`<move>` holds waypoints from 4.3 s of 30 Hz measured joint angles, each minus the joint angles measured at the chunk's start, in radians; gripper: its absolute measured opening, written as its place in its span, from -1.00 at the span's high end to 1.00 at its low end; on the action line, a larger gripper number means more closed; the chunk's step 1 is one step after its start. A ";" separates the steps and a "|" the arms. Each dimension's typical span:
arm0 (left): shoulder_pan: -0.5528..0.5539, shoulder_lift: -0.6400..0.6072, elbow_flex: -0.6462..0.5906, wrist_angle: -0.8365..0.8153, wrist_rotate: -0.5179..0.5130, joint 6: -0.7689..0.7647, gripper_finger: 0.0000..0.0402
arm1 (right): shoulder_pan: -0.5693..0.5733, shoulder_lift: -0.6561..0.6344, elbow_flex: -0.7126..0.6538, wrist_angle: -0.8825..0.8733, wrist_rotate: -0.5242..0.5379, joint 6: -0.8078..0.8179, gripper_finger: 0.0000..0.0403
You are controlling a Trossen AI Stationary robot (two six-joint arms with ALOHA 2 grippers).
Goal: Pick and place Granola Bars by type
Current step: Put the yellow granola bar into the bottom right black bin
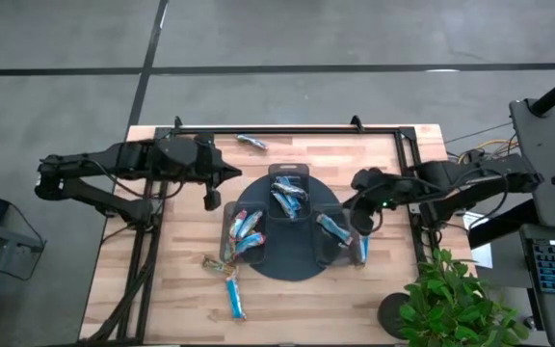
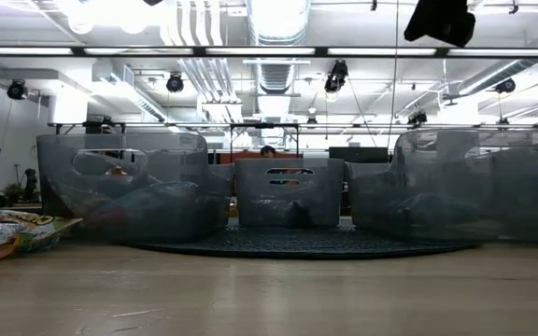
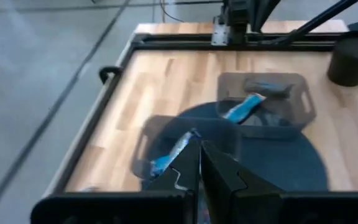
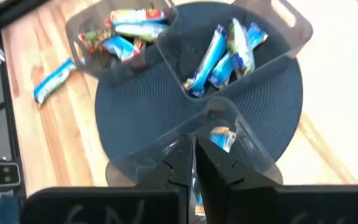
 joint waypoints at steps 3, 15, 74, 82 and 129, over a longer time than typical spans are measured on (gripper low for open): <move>0.046 0.000 0.027 0.001 0.004 0.075 1.00 | 0.000 -0.022 0.000 0.000 0.009 0.000 0.95; 0.317 0.002 0.080 -0.001 0.102 0.273 1.00 | 0.000 0.005 0.000 0.000 0.011 0.024 0.96; 0.636 0.884 0.271 -0.087 0.098 0.790 -0.14 | 0.000 0.032 -0.016 0.038 0.034 0.133 0.96; 0.647 0.912 0.270 -0.027 0.097 0.785 -0.14 | 0.000 0.032 -0.016 0.039 0.034 0.139 0.96; 0.706 0.991 0.326 -0.085 0.114 0.675 0.87 | 0.000 0.032 -0.027 0.039 0.027 0.137 0.96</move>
